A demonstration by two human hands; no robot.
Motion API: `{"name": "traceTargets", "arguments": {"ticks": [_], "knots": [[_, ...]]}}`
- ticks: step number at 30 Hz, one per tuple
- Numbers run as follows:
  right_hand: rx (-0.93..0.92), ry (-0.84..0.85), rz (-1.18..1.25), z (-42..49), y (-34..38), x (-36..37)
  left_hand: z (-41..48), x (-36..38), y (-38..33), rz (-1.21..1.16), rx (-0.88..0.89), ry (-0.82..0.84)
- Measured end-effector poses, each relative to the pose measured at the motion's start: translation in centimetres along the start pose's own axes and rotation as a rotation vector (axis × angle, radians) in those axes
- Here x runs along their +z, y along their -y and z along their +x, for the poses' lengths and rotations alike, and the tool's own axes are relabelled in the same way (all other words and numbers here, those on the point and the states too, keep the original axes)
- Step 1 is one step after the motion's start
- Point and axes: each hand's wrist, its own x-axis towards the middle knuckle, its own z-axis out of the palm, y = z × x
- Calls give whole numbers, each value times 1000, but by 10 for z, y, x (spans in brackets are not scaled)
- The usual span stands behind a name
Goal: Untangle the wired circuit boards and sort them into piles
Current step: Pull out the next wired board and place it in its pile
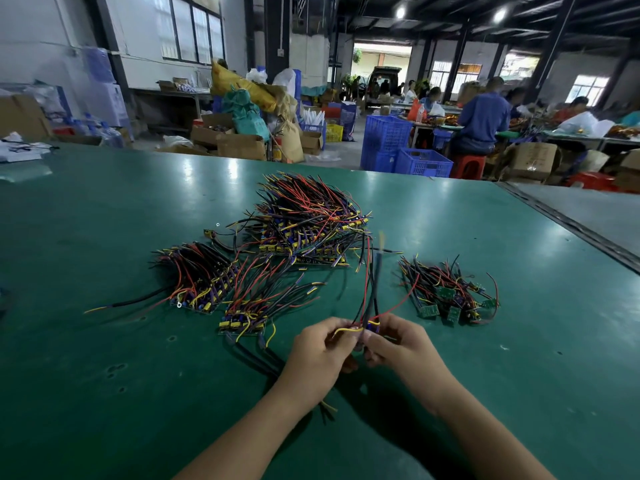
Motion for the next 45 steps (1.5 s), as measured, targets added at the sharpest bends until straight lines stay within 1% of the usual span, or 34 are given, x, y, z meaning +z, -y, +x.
{"name": "traceTargets", "arguments": {"ticks": [5,8,10,15,18,21,26,30,33,36,39,45], "knots": [[10,-21,19,0,0,3,2,-1,2,-135,-61,85],[-15,-11,70,-2,3,3,2,-2,0,-205,-97,105],[-36,-11,63,-2,4,2,3,-2,0,-241,-112,117],[-56,-32,25,-3,6,-1,0,0,-1,-244,-105,72],[-76,-17,-4,-4,10,-2,1,0,-3,-328,-139,20],[-49,-17,-16,-4,8,-4,2,-3,-5,-398,-157,41],[98,33,151,-6,10,-4,1,-5,-9,-474,-149,91],[99,23,172,-7,10,-4,1,-5,-8,-474,-167,102],[89,56,213,-10,13,-5,1,-8,-11,-505,-210,121],[90,86,287,-10,13,-6,1,-9,-13,-568,-265,137],[96,103,370,-9,12,-5,1,-12,-16,-582,-289,152],[55,126,357,-11,12,-3,0,-17,-17,-575,-299,192]]}}
